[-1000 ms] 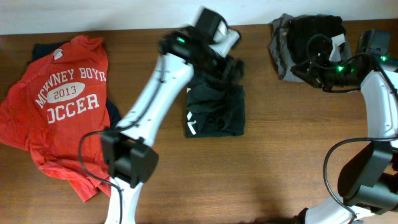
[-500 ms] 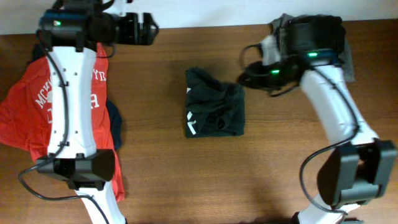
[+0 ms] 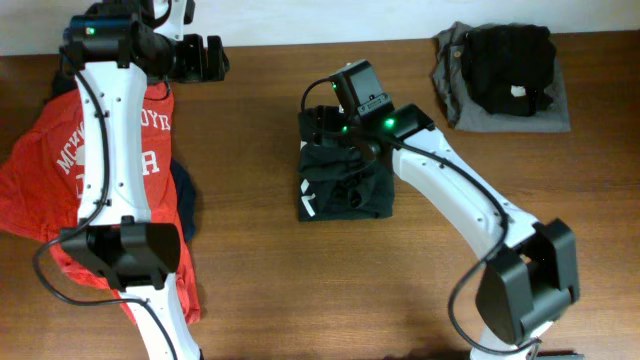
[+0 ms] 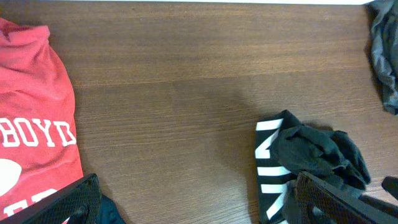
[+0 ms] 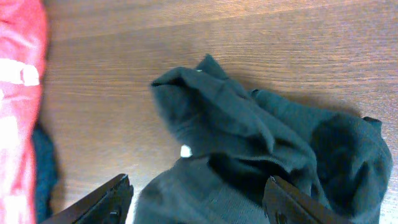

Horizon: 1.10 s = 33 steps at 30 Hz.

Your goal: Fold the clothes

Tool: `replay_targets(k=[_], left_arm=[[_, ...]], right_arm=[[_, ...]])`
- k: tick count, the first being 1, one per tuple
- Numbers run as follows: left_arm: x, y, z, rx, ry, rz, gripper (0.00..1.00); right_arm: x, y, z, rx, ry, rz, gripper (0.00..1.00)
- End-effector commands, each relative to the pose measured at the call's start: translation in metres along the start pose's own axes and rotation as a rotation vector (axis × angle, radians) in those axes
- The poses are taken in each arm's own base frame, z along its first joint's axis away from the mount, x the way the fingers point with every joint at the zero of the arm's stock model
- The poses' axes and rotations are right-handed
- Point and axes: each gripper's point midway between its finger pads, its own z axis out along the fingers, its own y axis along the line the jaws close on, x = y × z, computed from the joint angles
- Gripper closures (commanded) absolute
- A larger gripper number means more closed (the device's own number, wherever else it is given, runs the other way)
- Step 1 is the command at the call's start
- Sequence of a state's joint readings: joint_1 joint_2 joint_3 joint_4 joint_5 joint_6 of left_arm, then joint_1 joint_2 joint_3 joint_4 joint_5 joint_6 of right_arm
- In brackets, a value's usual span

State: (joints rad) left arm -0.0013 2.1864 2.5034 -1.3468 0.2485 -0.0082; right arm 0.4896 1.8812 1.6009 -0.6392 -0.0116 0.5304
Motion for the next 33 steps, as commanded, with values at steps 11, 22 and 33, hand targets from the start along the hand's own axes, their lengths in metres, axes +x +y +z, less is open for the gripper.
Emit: replay_targets(k=[11, 22, 33], left_arm=[[0.006, 0.007, 0.009, -0.012, 0.028, 0.017, 0.01], [0.006, 0.007, 0.009, -0.012, 0.027, 0.017, 0.01], [0.005, 0.007, 0.009, -0.012, 0.024, 0.021, 0.01]], right_arm=[[0.027, -0.015, 0.037, 0.05, 0.105, -0.113, 0.6], [0.031, -0.029, 0.002, 0.033, 0.174, -0.067, 0.96], [0.049, -0.008, 0.003, -0.27, 0.266, -0.442, 0.44]])
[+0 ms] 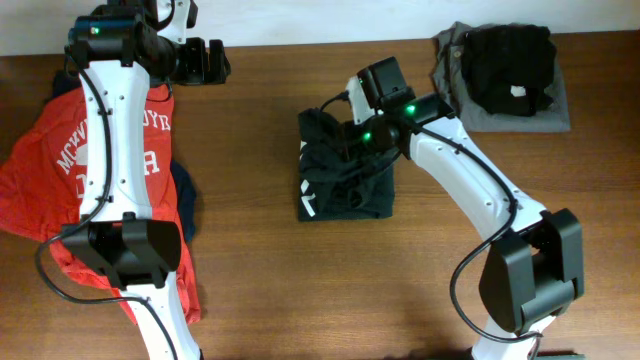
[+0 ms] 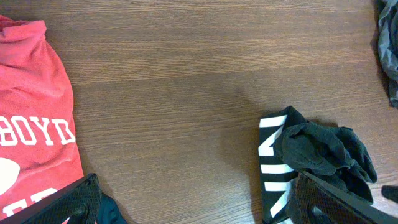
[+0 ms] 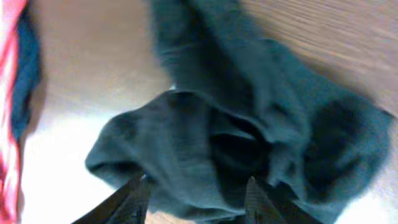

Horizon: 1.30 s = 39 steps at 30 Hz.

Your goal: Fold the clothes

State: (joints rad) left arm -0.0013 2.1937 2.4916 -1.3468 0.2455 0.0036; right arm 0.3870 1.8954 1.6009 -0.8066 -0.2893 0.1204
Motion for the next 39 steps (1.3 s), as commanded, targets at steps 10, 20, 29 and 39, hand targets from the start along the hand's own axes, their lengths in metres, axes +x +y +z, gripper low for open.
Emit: replay_targets(k=[10, 20, 29, 39], left_arm=[[0.001, 0.004, 0.003, -0.009, 0.006, 0.013, 0.01], [0.002, 0.004, 0.003, -0.009, 0.009, 0.013, 0.01], [0.007, 0.004, 0.003, -0.008, 0.031, 0.008, 0.01], [0.006, 0.004, 0.003, -0.009, 0.027, 0.009, 0.01]], right_arm=[[0.023, 0.012, 0.04, -0.148, 0.105, -0.226, 0.44], [0.023, 0.018, 0.027, -0.164, 0.121, -0.169, 0.96], [0.048, -0.022, -0.026, -0.017, 0.253, 0.061, 0.96], [0.128, -0.093, -0.009, 0.065, 0.434, 0.266, 0.96]])
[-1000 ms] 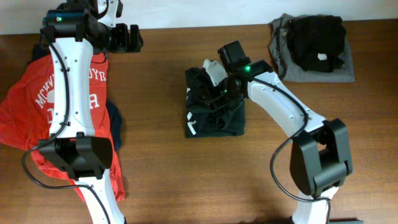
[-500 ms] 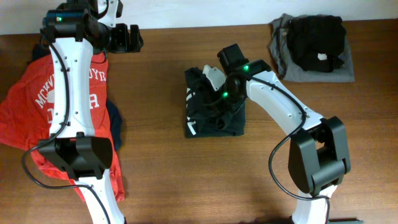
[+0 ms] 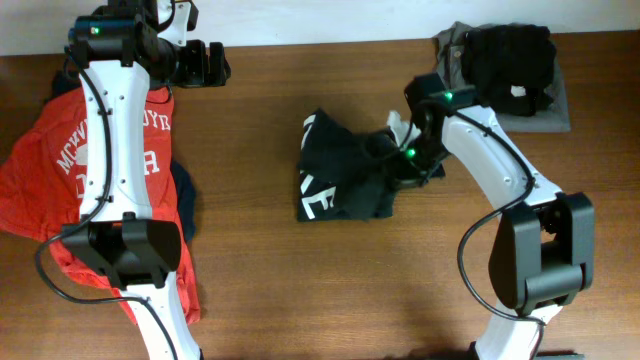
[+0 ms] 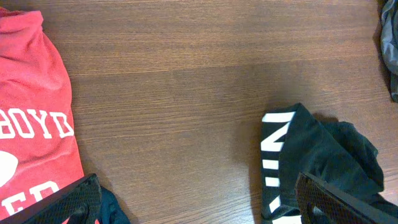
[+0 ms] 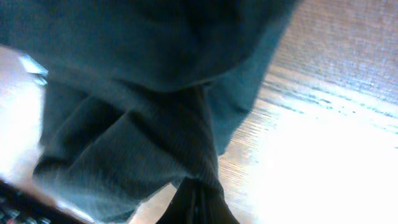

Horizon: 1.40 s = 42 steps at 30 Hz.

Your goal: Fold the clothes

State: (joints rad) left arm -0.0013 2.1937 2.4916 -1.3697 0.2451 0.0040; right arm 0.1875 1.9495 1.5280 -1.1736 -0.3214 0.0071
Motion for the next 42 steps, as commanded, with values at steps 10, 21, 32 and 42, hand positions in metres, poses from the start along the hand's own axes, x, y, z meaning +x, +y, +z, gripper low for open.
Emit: replay_targets(k=[10, 21, 32, 42], left_arm=[[0.0, 0.004, 0.003, -0.009, 0.001, 0.015, 0.01], [-0.008, 0.009, 0.002, -0.036, -0.03, 0.021, 0.01], [-0.01, 0.066, -0.012, -0.092, -0.057, -0.075, 0.01], [-0.002, 0.086, -0.017, -0.111, -0.042, -0.117, 0.01]], right_arm=[[-0.007, -0.03, -0.002, 0.019, -0.063, 0.059, 0.72], [-0.044, 0.057, -0.084, 0.031, -0.2, -0.329, 0.42], [-0.056, 0.107, 0.018, 0.27, -0.131, -0.608, 0.35], [-0.078, 0.106, 0.048, 0.357, -0.166, -0.629, 0.39]])
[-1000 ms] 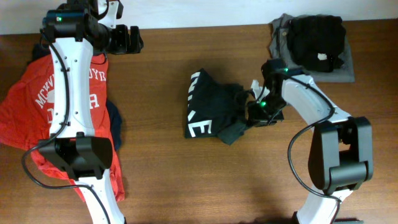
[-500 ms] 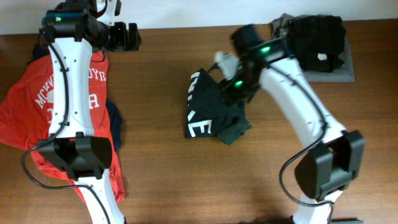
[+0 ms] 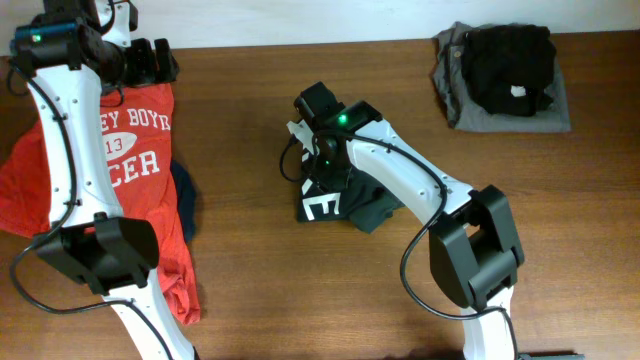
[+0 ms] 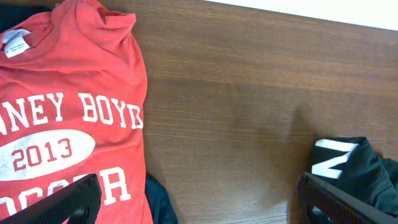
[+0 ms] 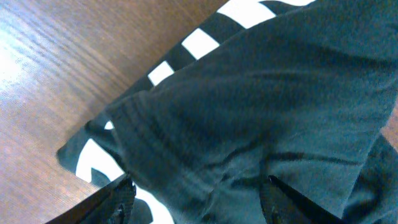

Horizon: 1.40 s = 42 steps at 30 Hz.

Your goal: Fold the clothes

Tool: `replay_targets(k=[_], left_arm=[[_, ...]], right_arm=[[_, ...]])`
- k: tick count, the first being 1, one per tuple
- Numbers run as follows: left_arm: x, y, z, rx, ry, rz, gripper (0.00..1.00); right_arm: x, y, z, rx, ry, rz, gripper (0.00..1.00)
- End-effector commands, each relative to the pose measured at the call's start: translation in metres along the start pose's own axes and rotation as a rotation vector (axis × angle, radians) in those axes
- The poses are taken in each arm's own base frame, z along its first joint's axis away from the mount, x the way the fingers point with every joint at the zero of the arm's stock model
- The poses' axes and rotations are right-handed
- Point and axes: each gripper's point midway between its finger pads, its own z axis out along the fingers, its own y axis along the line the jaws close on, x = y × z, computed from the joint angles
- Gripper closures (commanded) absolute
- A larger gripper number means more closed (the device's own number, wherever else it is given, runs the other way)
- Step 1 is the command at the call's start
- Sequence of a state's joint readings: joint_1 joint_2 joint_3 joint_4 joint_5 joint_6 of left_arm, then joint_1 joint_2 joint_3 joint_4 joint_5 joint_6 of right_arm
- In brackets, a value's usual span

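Note:
A black garment with white lettering lies crumpled at the table's middle. In the right wrist view the black garment fills the frame. My right gripper hangs over its far left part; the right gripper is open, fingers apart just above the cloth. A red printed T-shirt is spread at the left, and shows as the red T-shirt below my left gripper. The left gripper is open and holds nothing, at the far left over the shirt's collar end.
A folded stack, black garment on grey, sits at the far right corner. A dark blue garment pokes out from under the red shirt's right edge. Bare wood table lies between the red shirt and the black garment.
My right gripper was shut on a fold at the black garment's right side; now it is open over the garment's far left part. The left arm has shifted left over the red shirt.
The right gripper was open over the black garment's far end. Then it was down in the cloth, then shut on a fold at the garment's right side. Now it is open at the left and the garment lies differently. The left gripper stayed open, finally shifting left.

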State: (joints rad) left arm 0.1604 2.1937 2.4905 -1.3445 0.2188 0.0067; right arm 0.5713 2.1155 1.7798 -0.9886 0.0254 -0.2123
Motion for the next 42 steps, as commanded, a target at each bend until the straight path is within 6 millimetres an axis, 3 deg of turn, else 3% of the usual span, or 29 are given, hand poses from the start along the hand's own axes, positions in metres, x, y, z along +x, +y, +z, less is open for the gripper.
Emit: replay_targets(k=[1, 3, 4, 5, 10, 13, 20, 24, 27, 28, 29, 31, 36, 39, 42], left_arm=[[0.002, 0.001, 0.003, -0.006, 0.011, 0.014, 0.01], [0.002, 0.001, 0.003, -0.006, 0.011, 0.014, 0.01], [0.002, 0.001, 0.003, -0.006, 0.011, 0.014, 0.01], [0.002, 0.001, 0.003, -0.006, 0.012, 0.013, 0.01], [0.002, 0.002, 0.003, -0.006, 0.012, 0.013, 0.01], [0.002, 0.002, 0.004, -0.006, 0.012, 0.014, 0.01], [0.002, 0.002, 0.004, -0.006, 0.011, 0.014, 0.01], [0.002, 0.002, 0.004, -0.006, 0.01, 0.014, 0.01], [0.001, 0.002, 0.004, -0.006, 0.009, 0.014, 0.01], [0.001, 0.002, 0.004, -0.006, 0.009, 0.014, 0.01], [0.001, 0.002, 0.004, -0.006, 0.008, 0.015, 0.01], [0.001, 0.002, 0.004, -0.006, 0.005, 0.015, 0.01], [0.001, 0.002, 0.004, -0.006, 0.006, 0.015, 0.01], [0.001, 0.002, 0.006, -0.006, 0.01, 0.014, 0.01], [0.002, 0.003, 0.009, -0.006, 0.016, 0.013, 0.01]], right_arm=[[0.002, -0.002, 0.016, 0.032, 0.022, 0.003, 0.47], [-0.002, -0.006, 0.016, 0.043, 0.008, 0.033, 0.8], [-0.003, -0.008, 0.016, 0.052, 0.001, 0.054, 0.91], [-0.005, -0.015, 0.013, 0.07, -0.007, 0.089, 0.96], [-0.019, -0.04, -0.016, 0.092, -0.058, 0.192, 0.96], [-0.024, -0.073, -0.035, 0.112, -0.099, 0.267, 0.96], [0.008, -0.157, -0.038, 0.14, -0.115, 0.483, 0.96], [0.021, -0.192, -0.041, 0.094, -0.163, 0.573, 0.96], [0.034, -0.215, -0.036, 0.073, -0.175, 0.629, 0.87], [0.038, -0.22, -0.033, 0.076, -0.17, 0.641, 0.76], [0.045, -0.226, -0.028, 0.077, -0.157, 0.657, 0.4], [0.052, -0.227, -0.027, 0.07, -0.138, 0.672, 0.22], [0.051, -0.206, -0.043, -0.036, -0.141, 0.687, 0.23], [0.047, -0.171, -0.055, -0.211, -0.127, 0.738, 0.28], [0.053, -0.122, -0.058, -0.37, -0.019, 0.748, 0.34]])
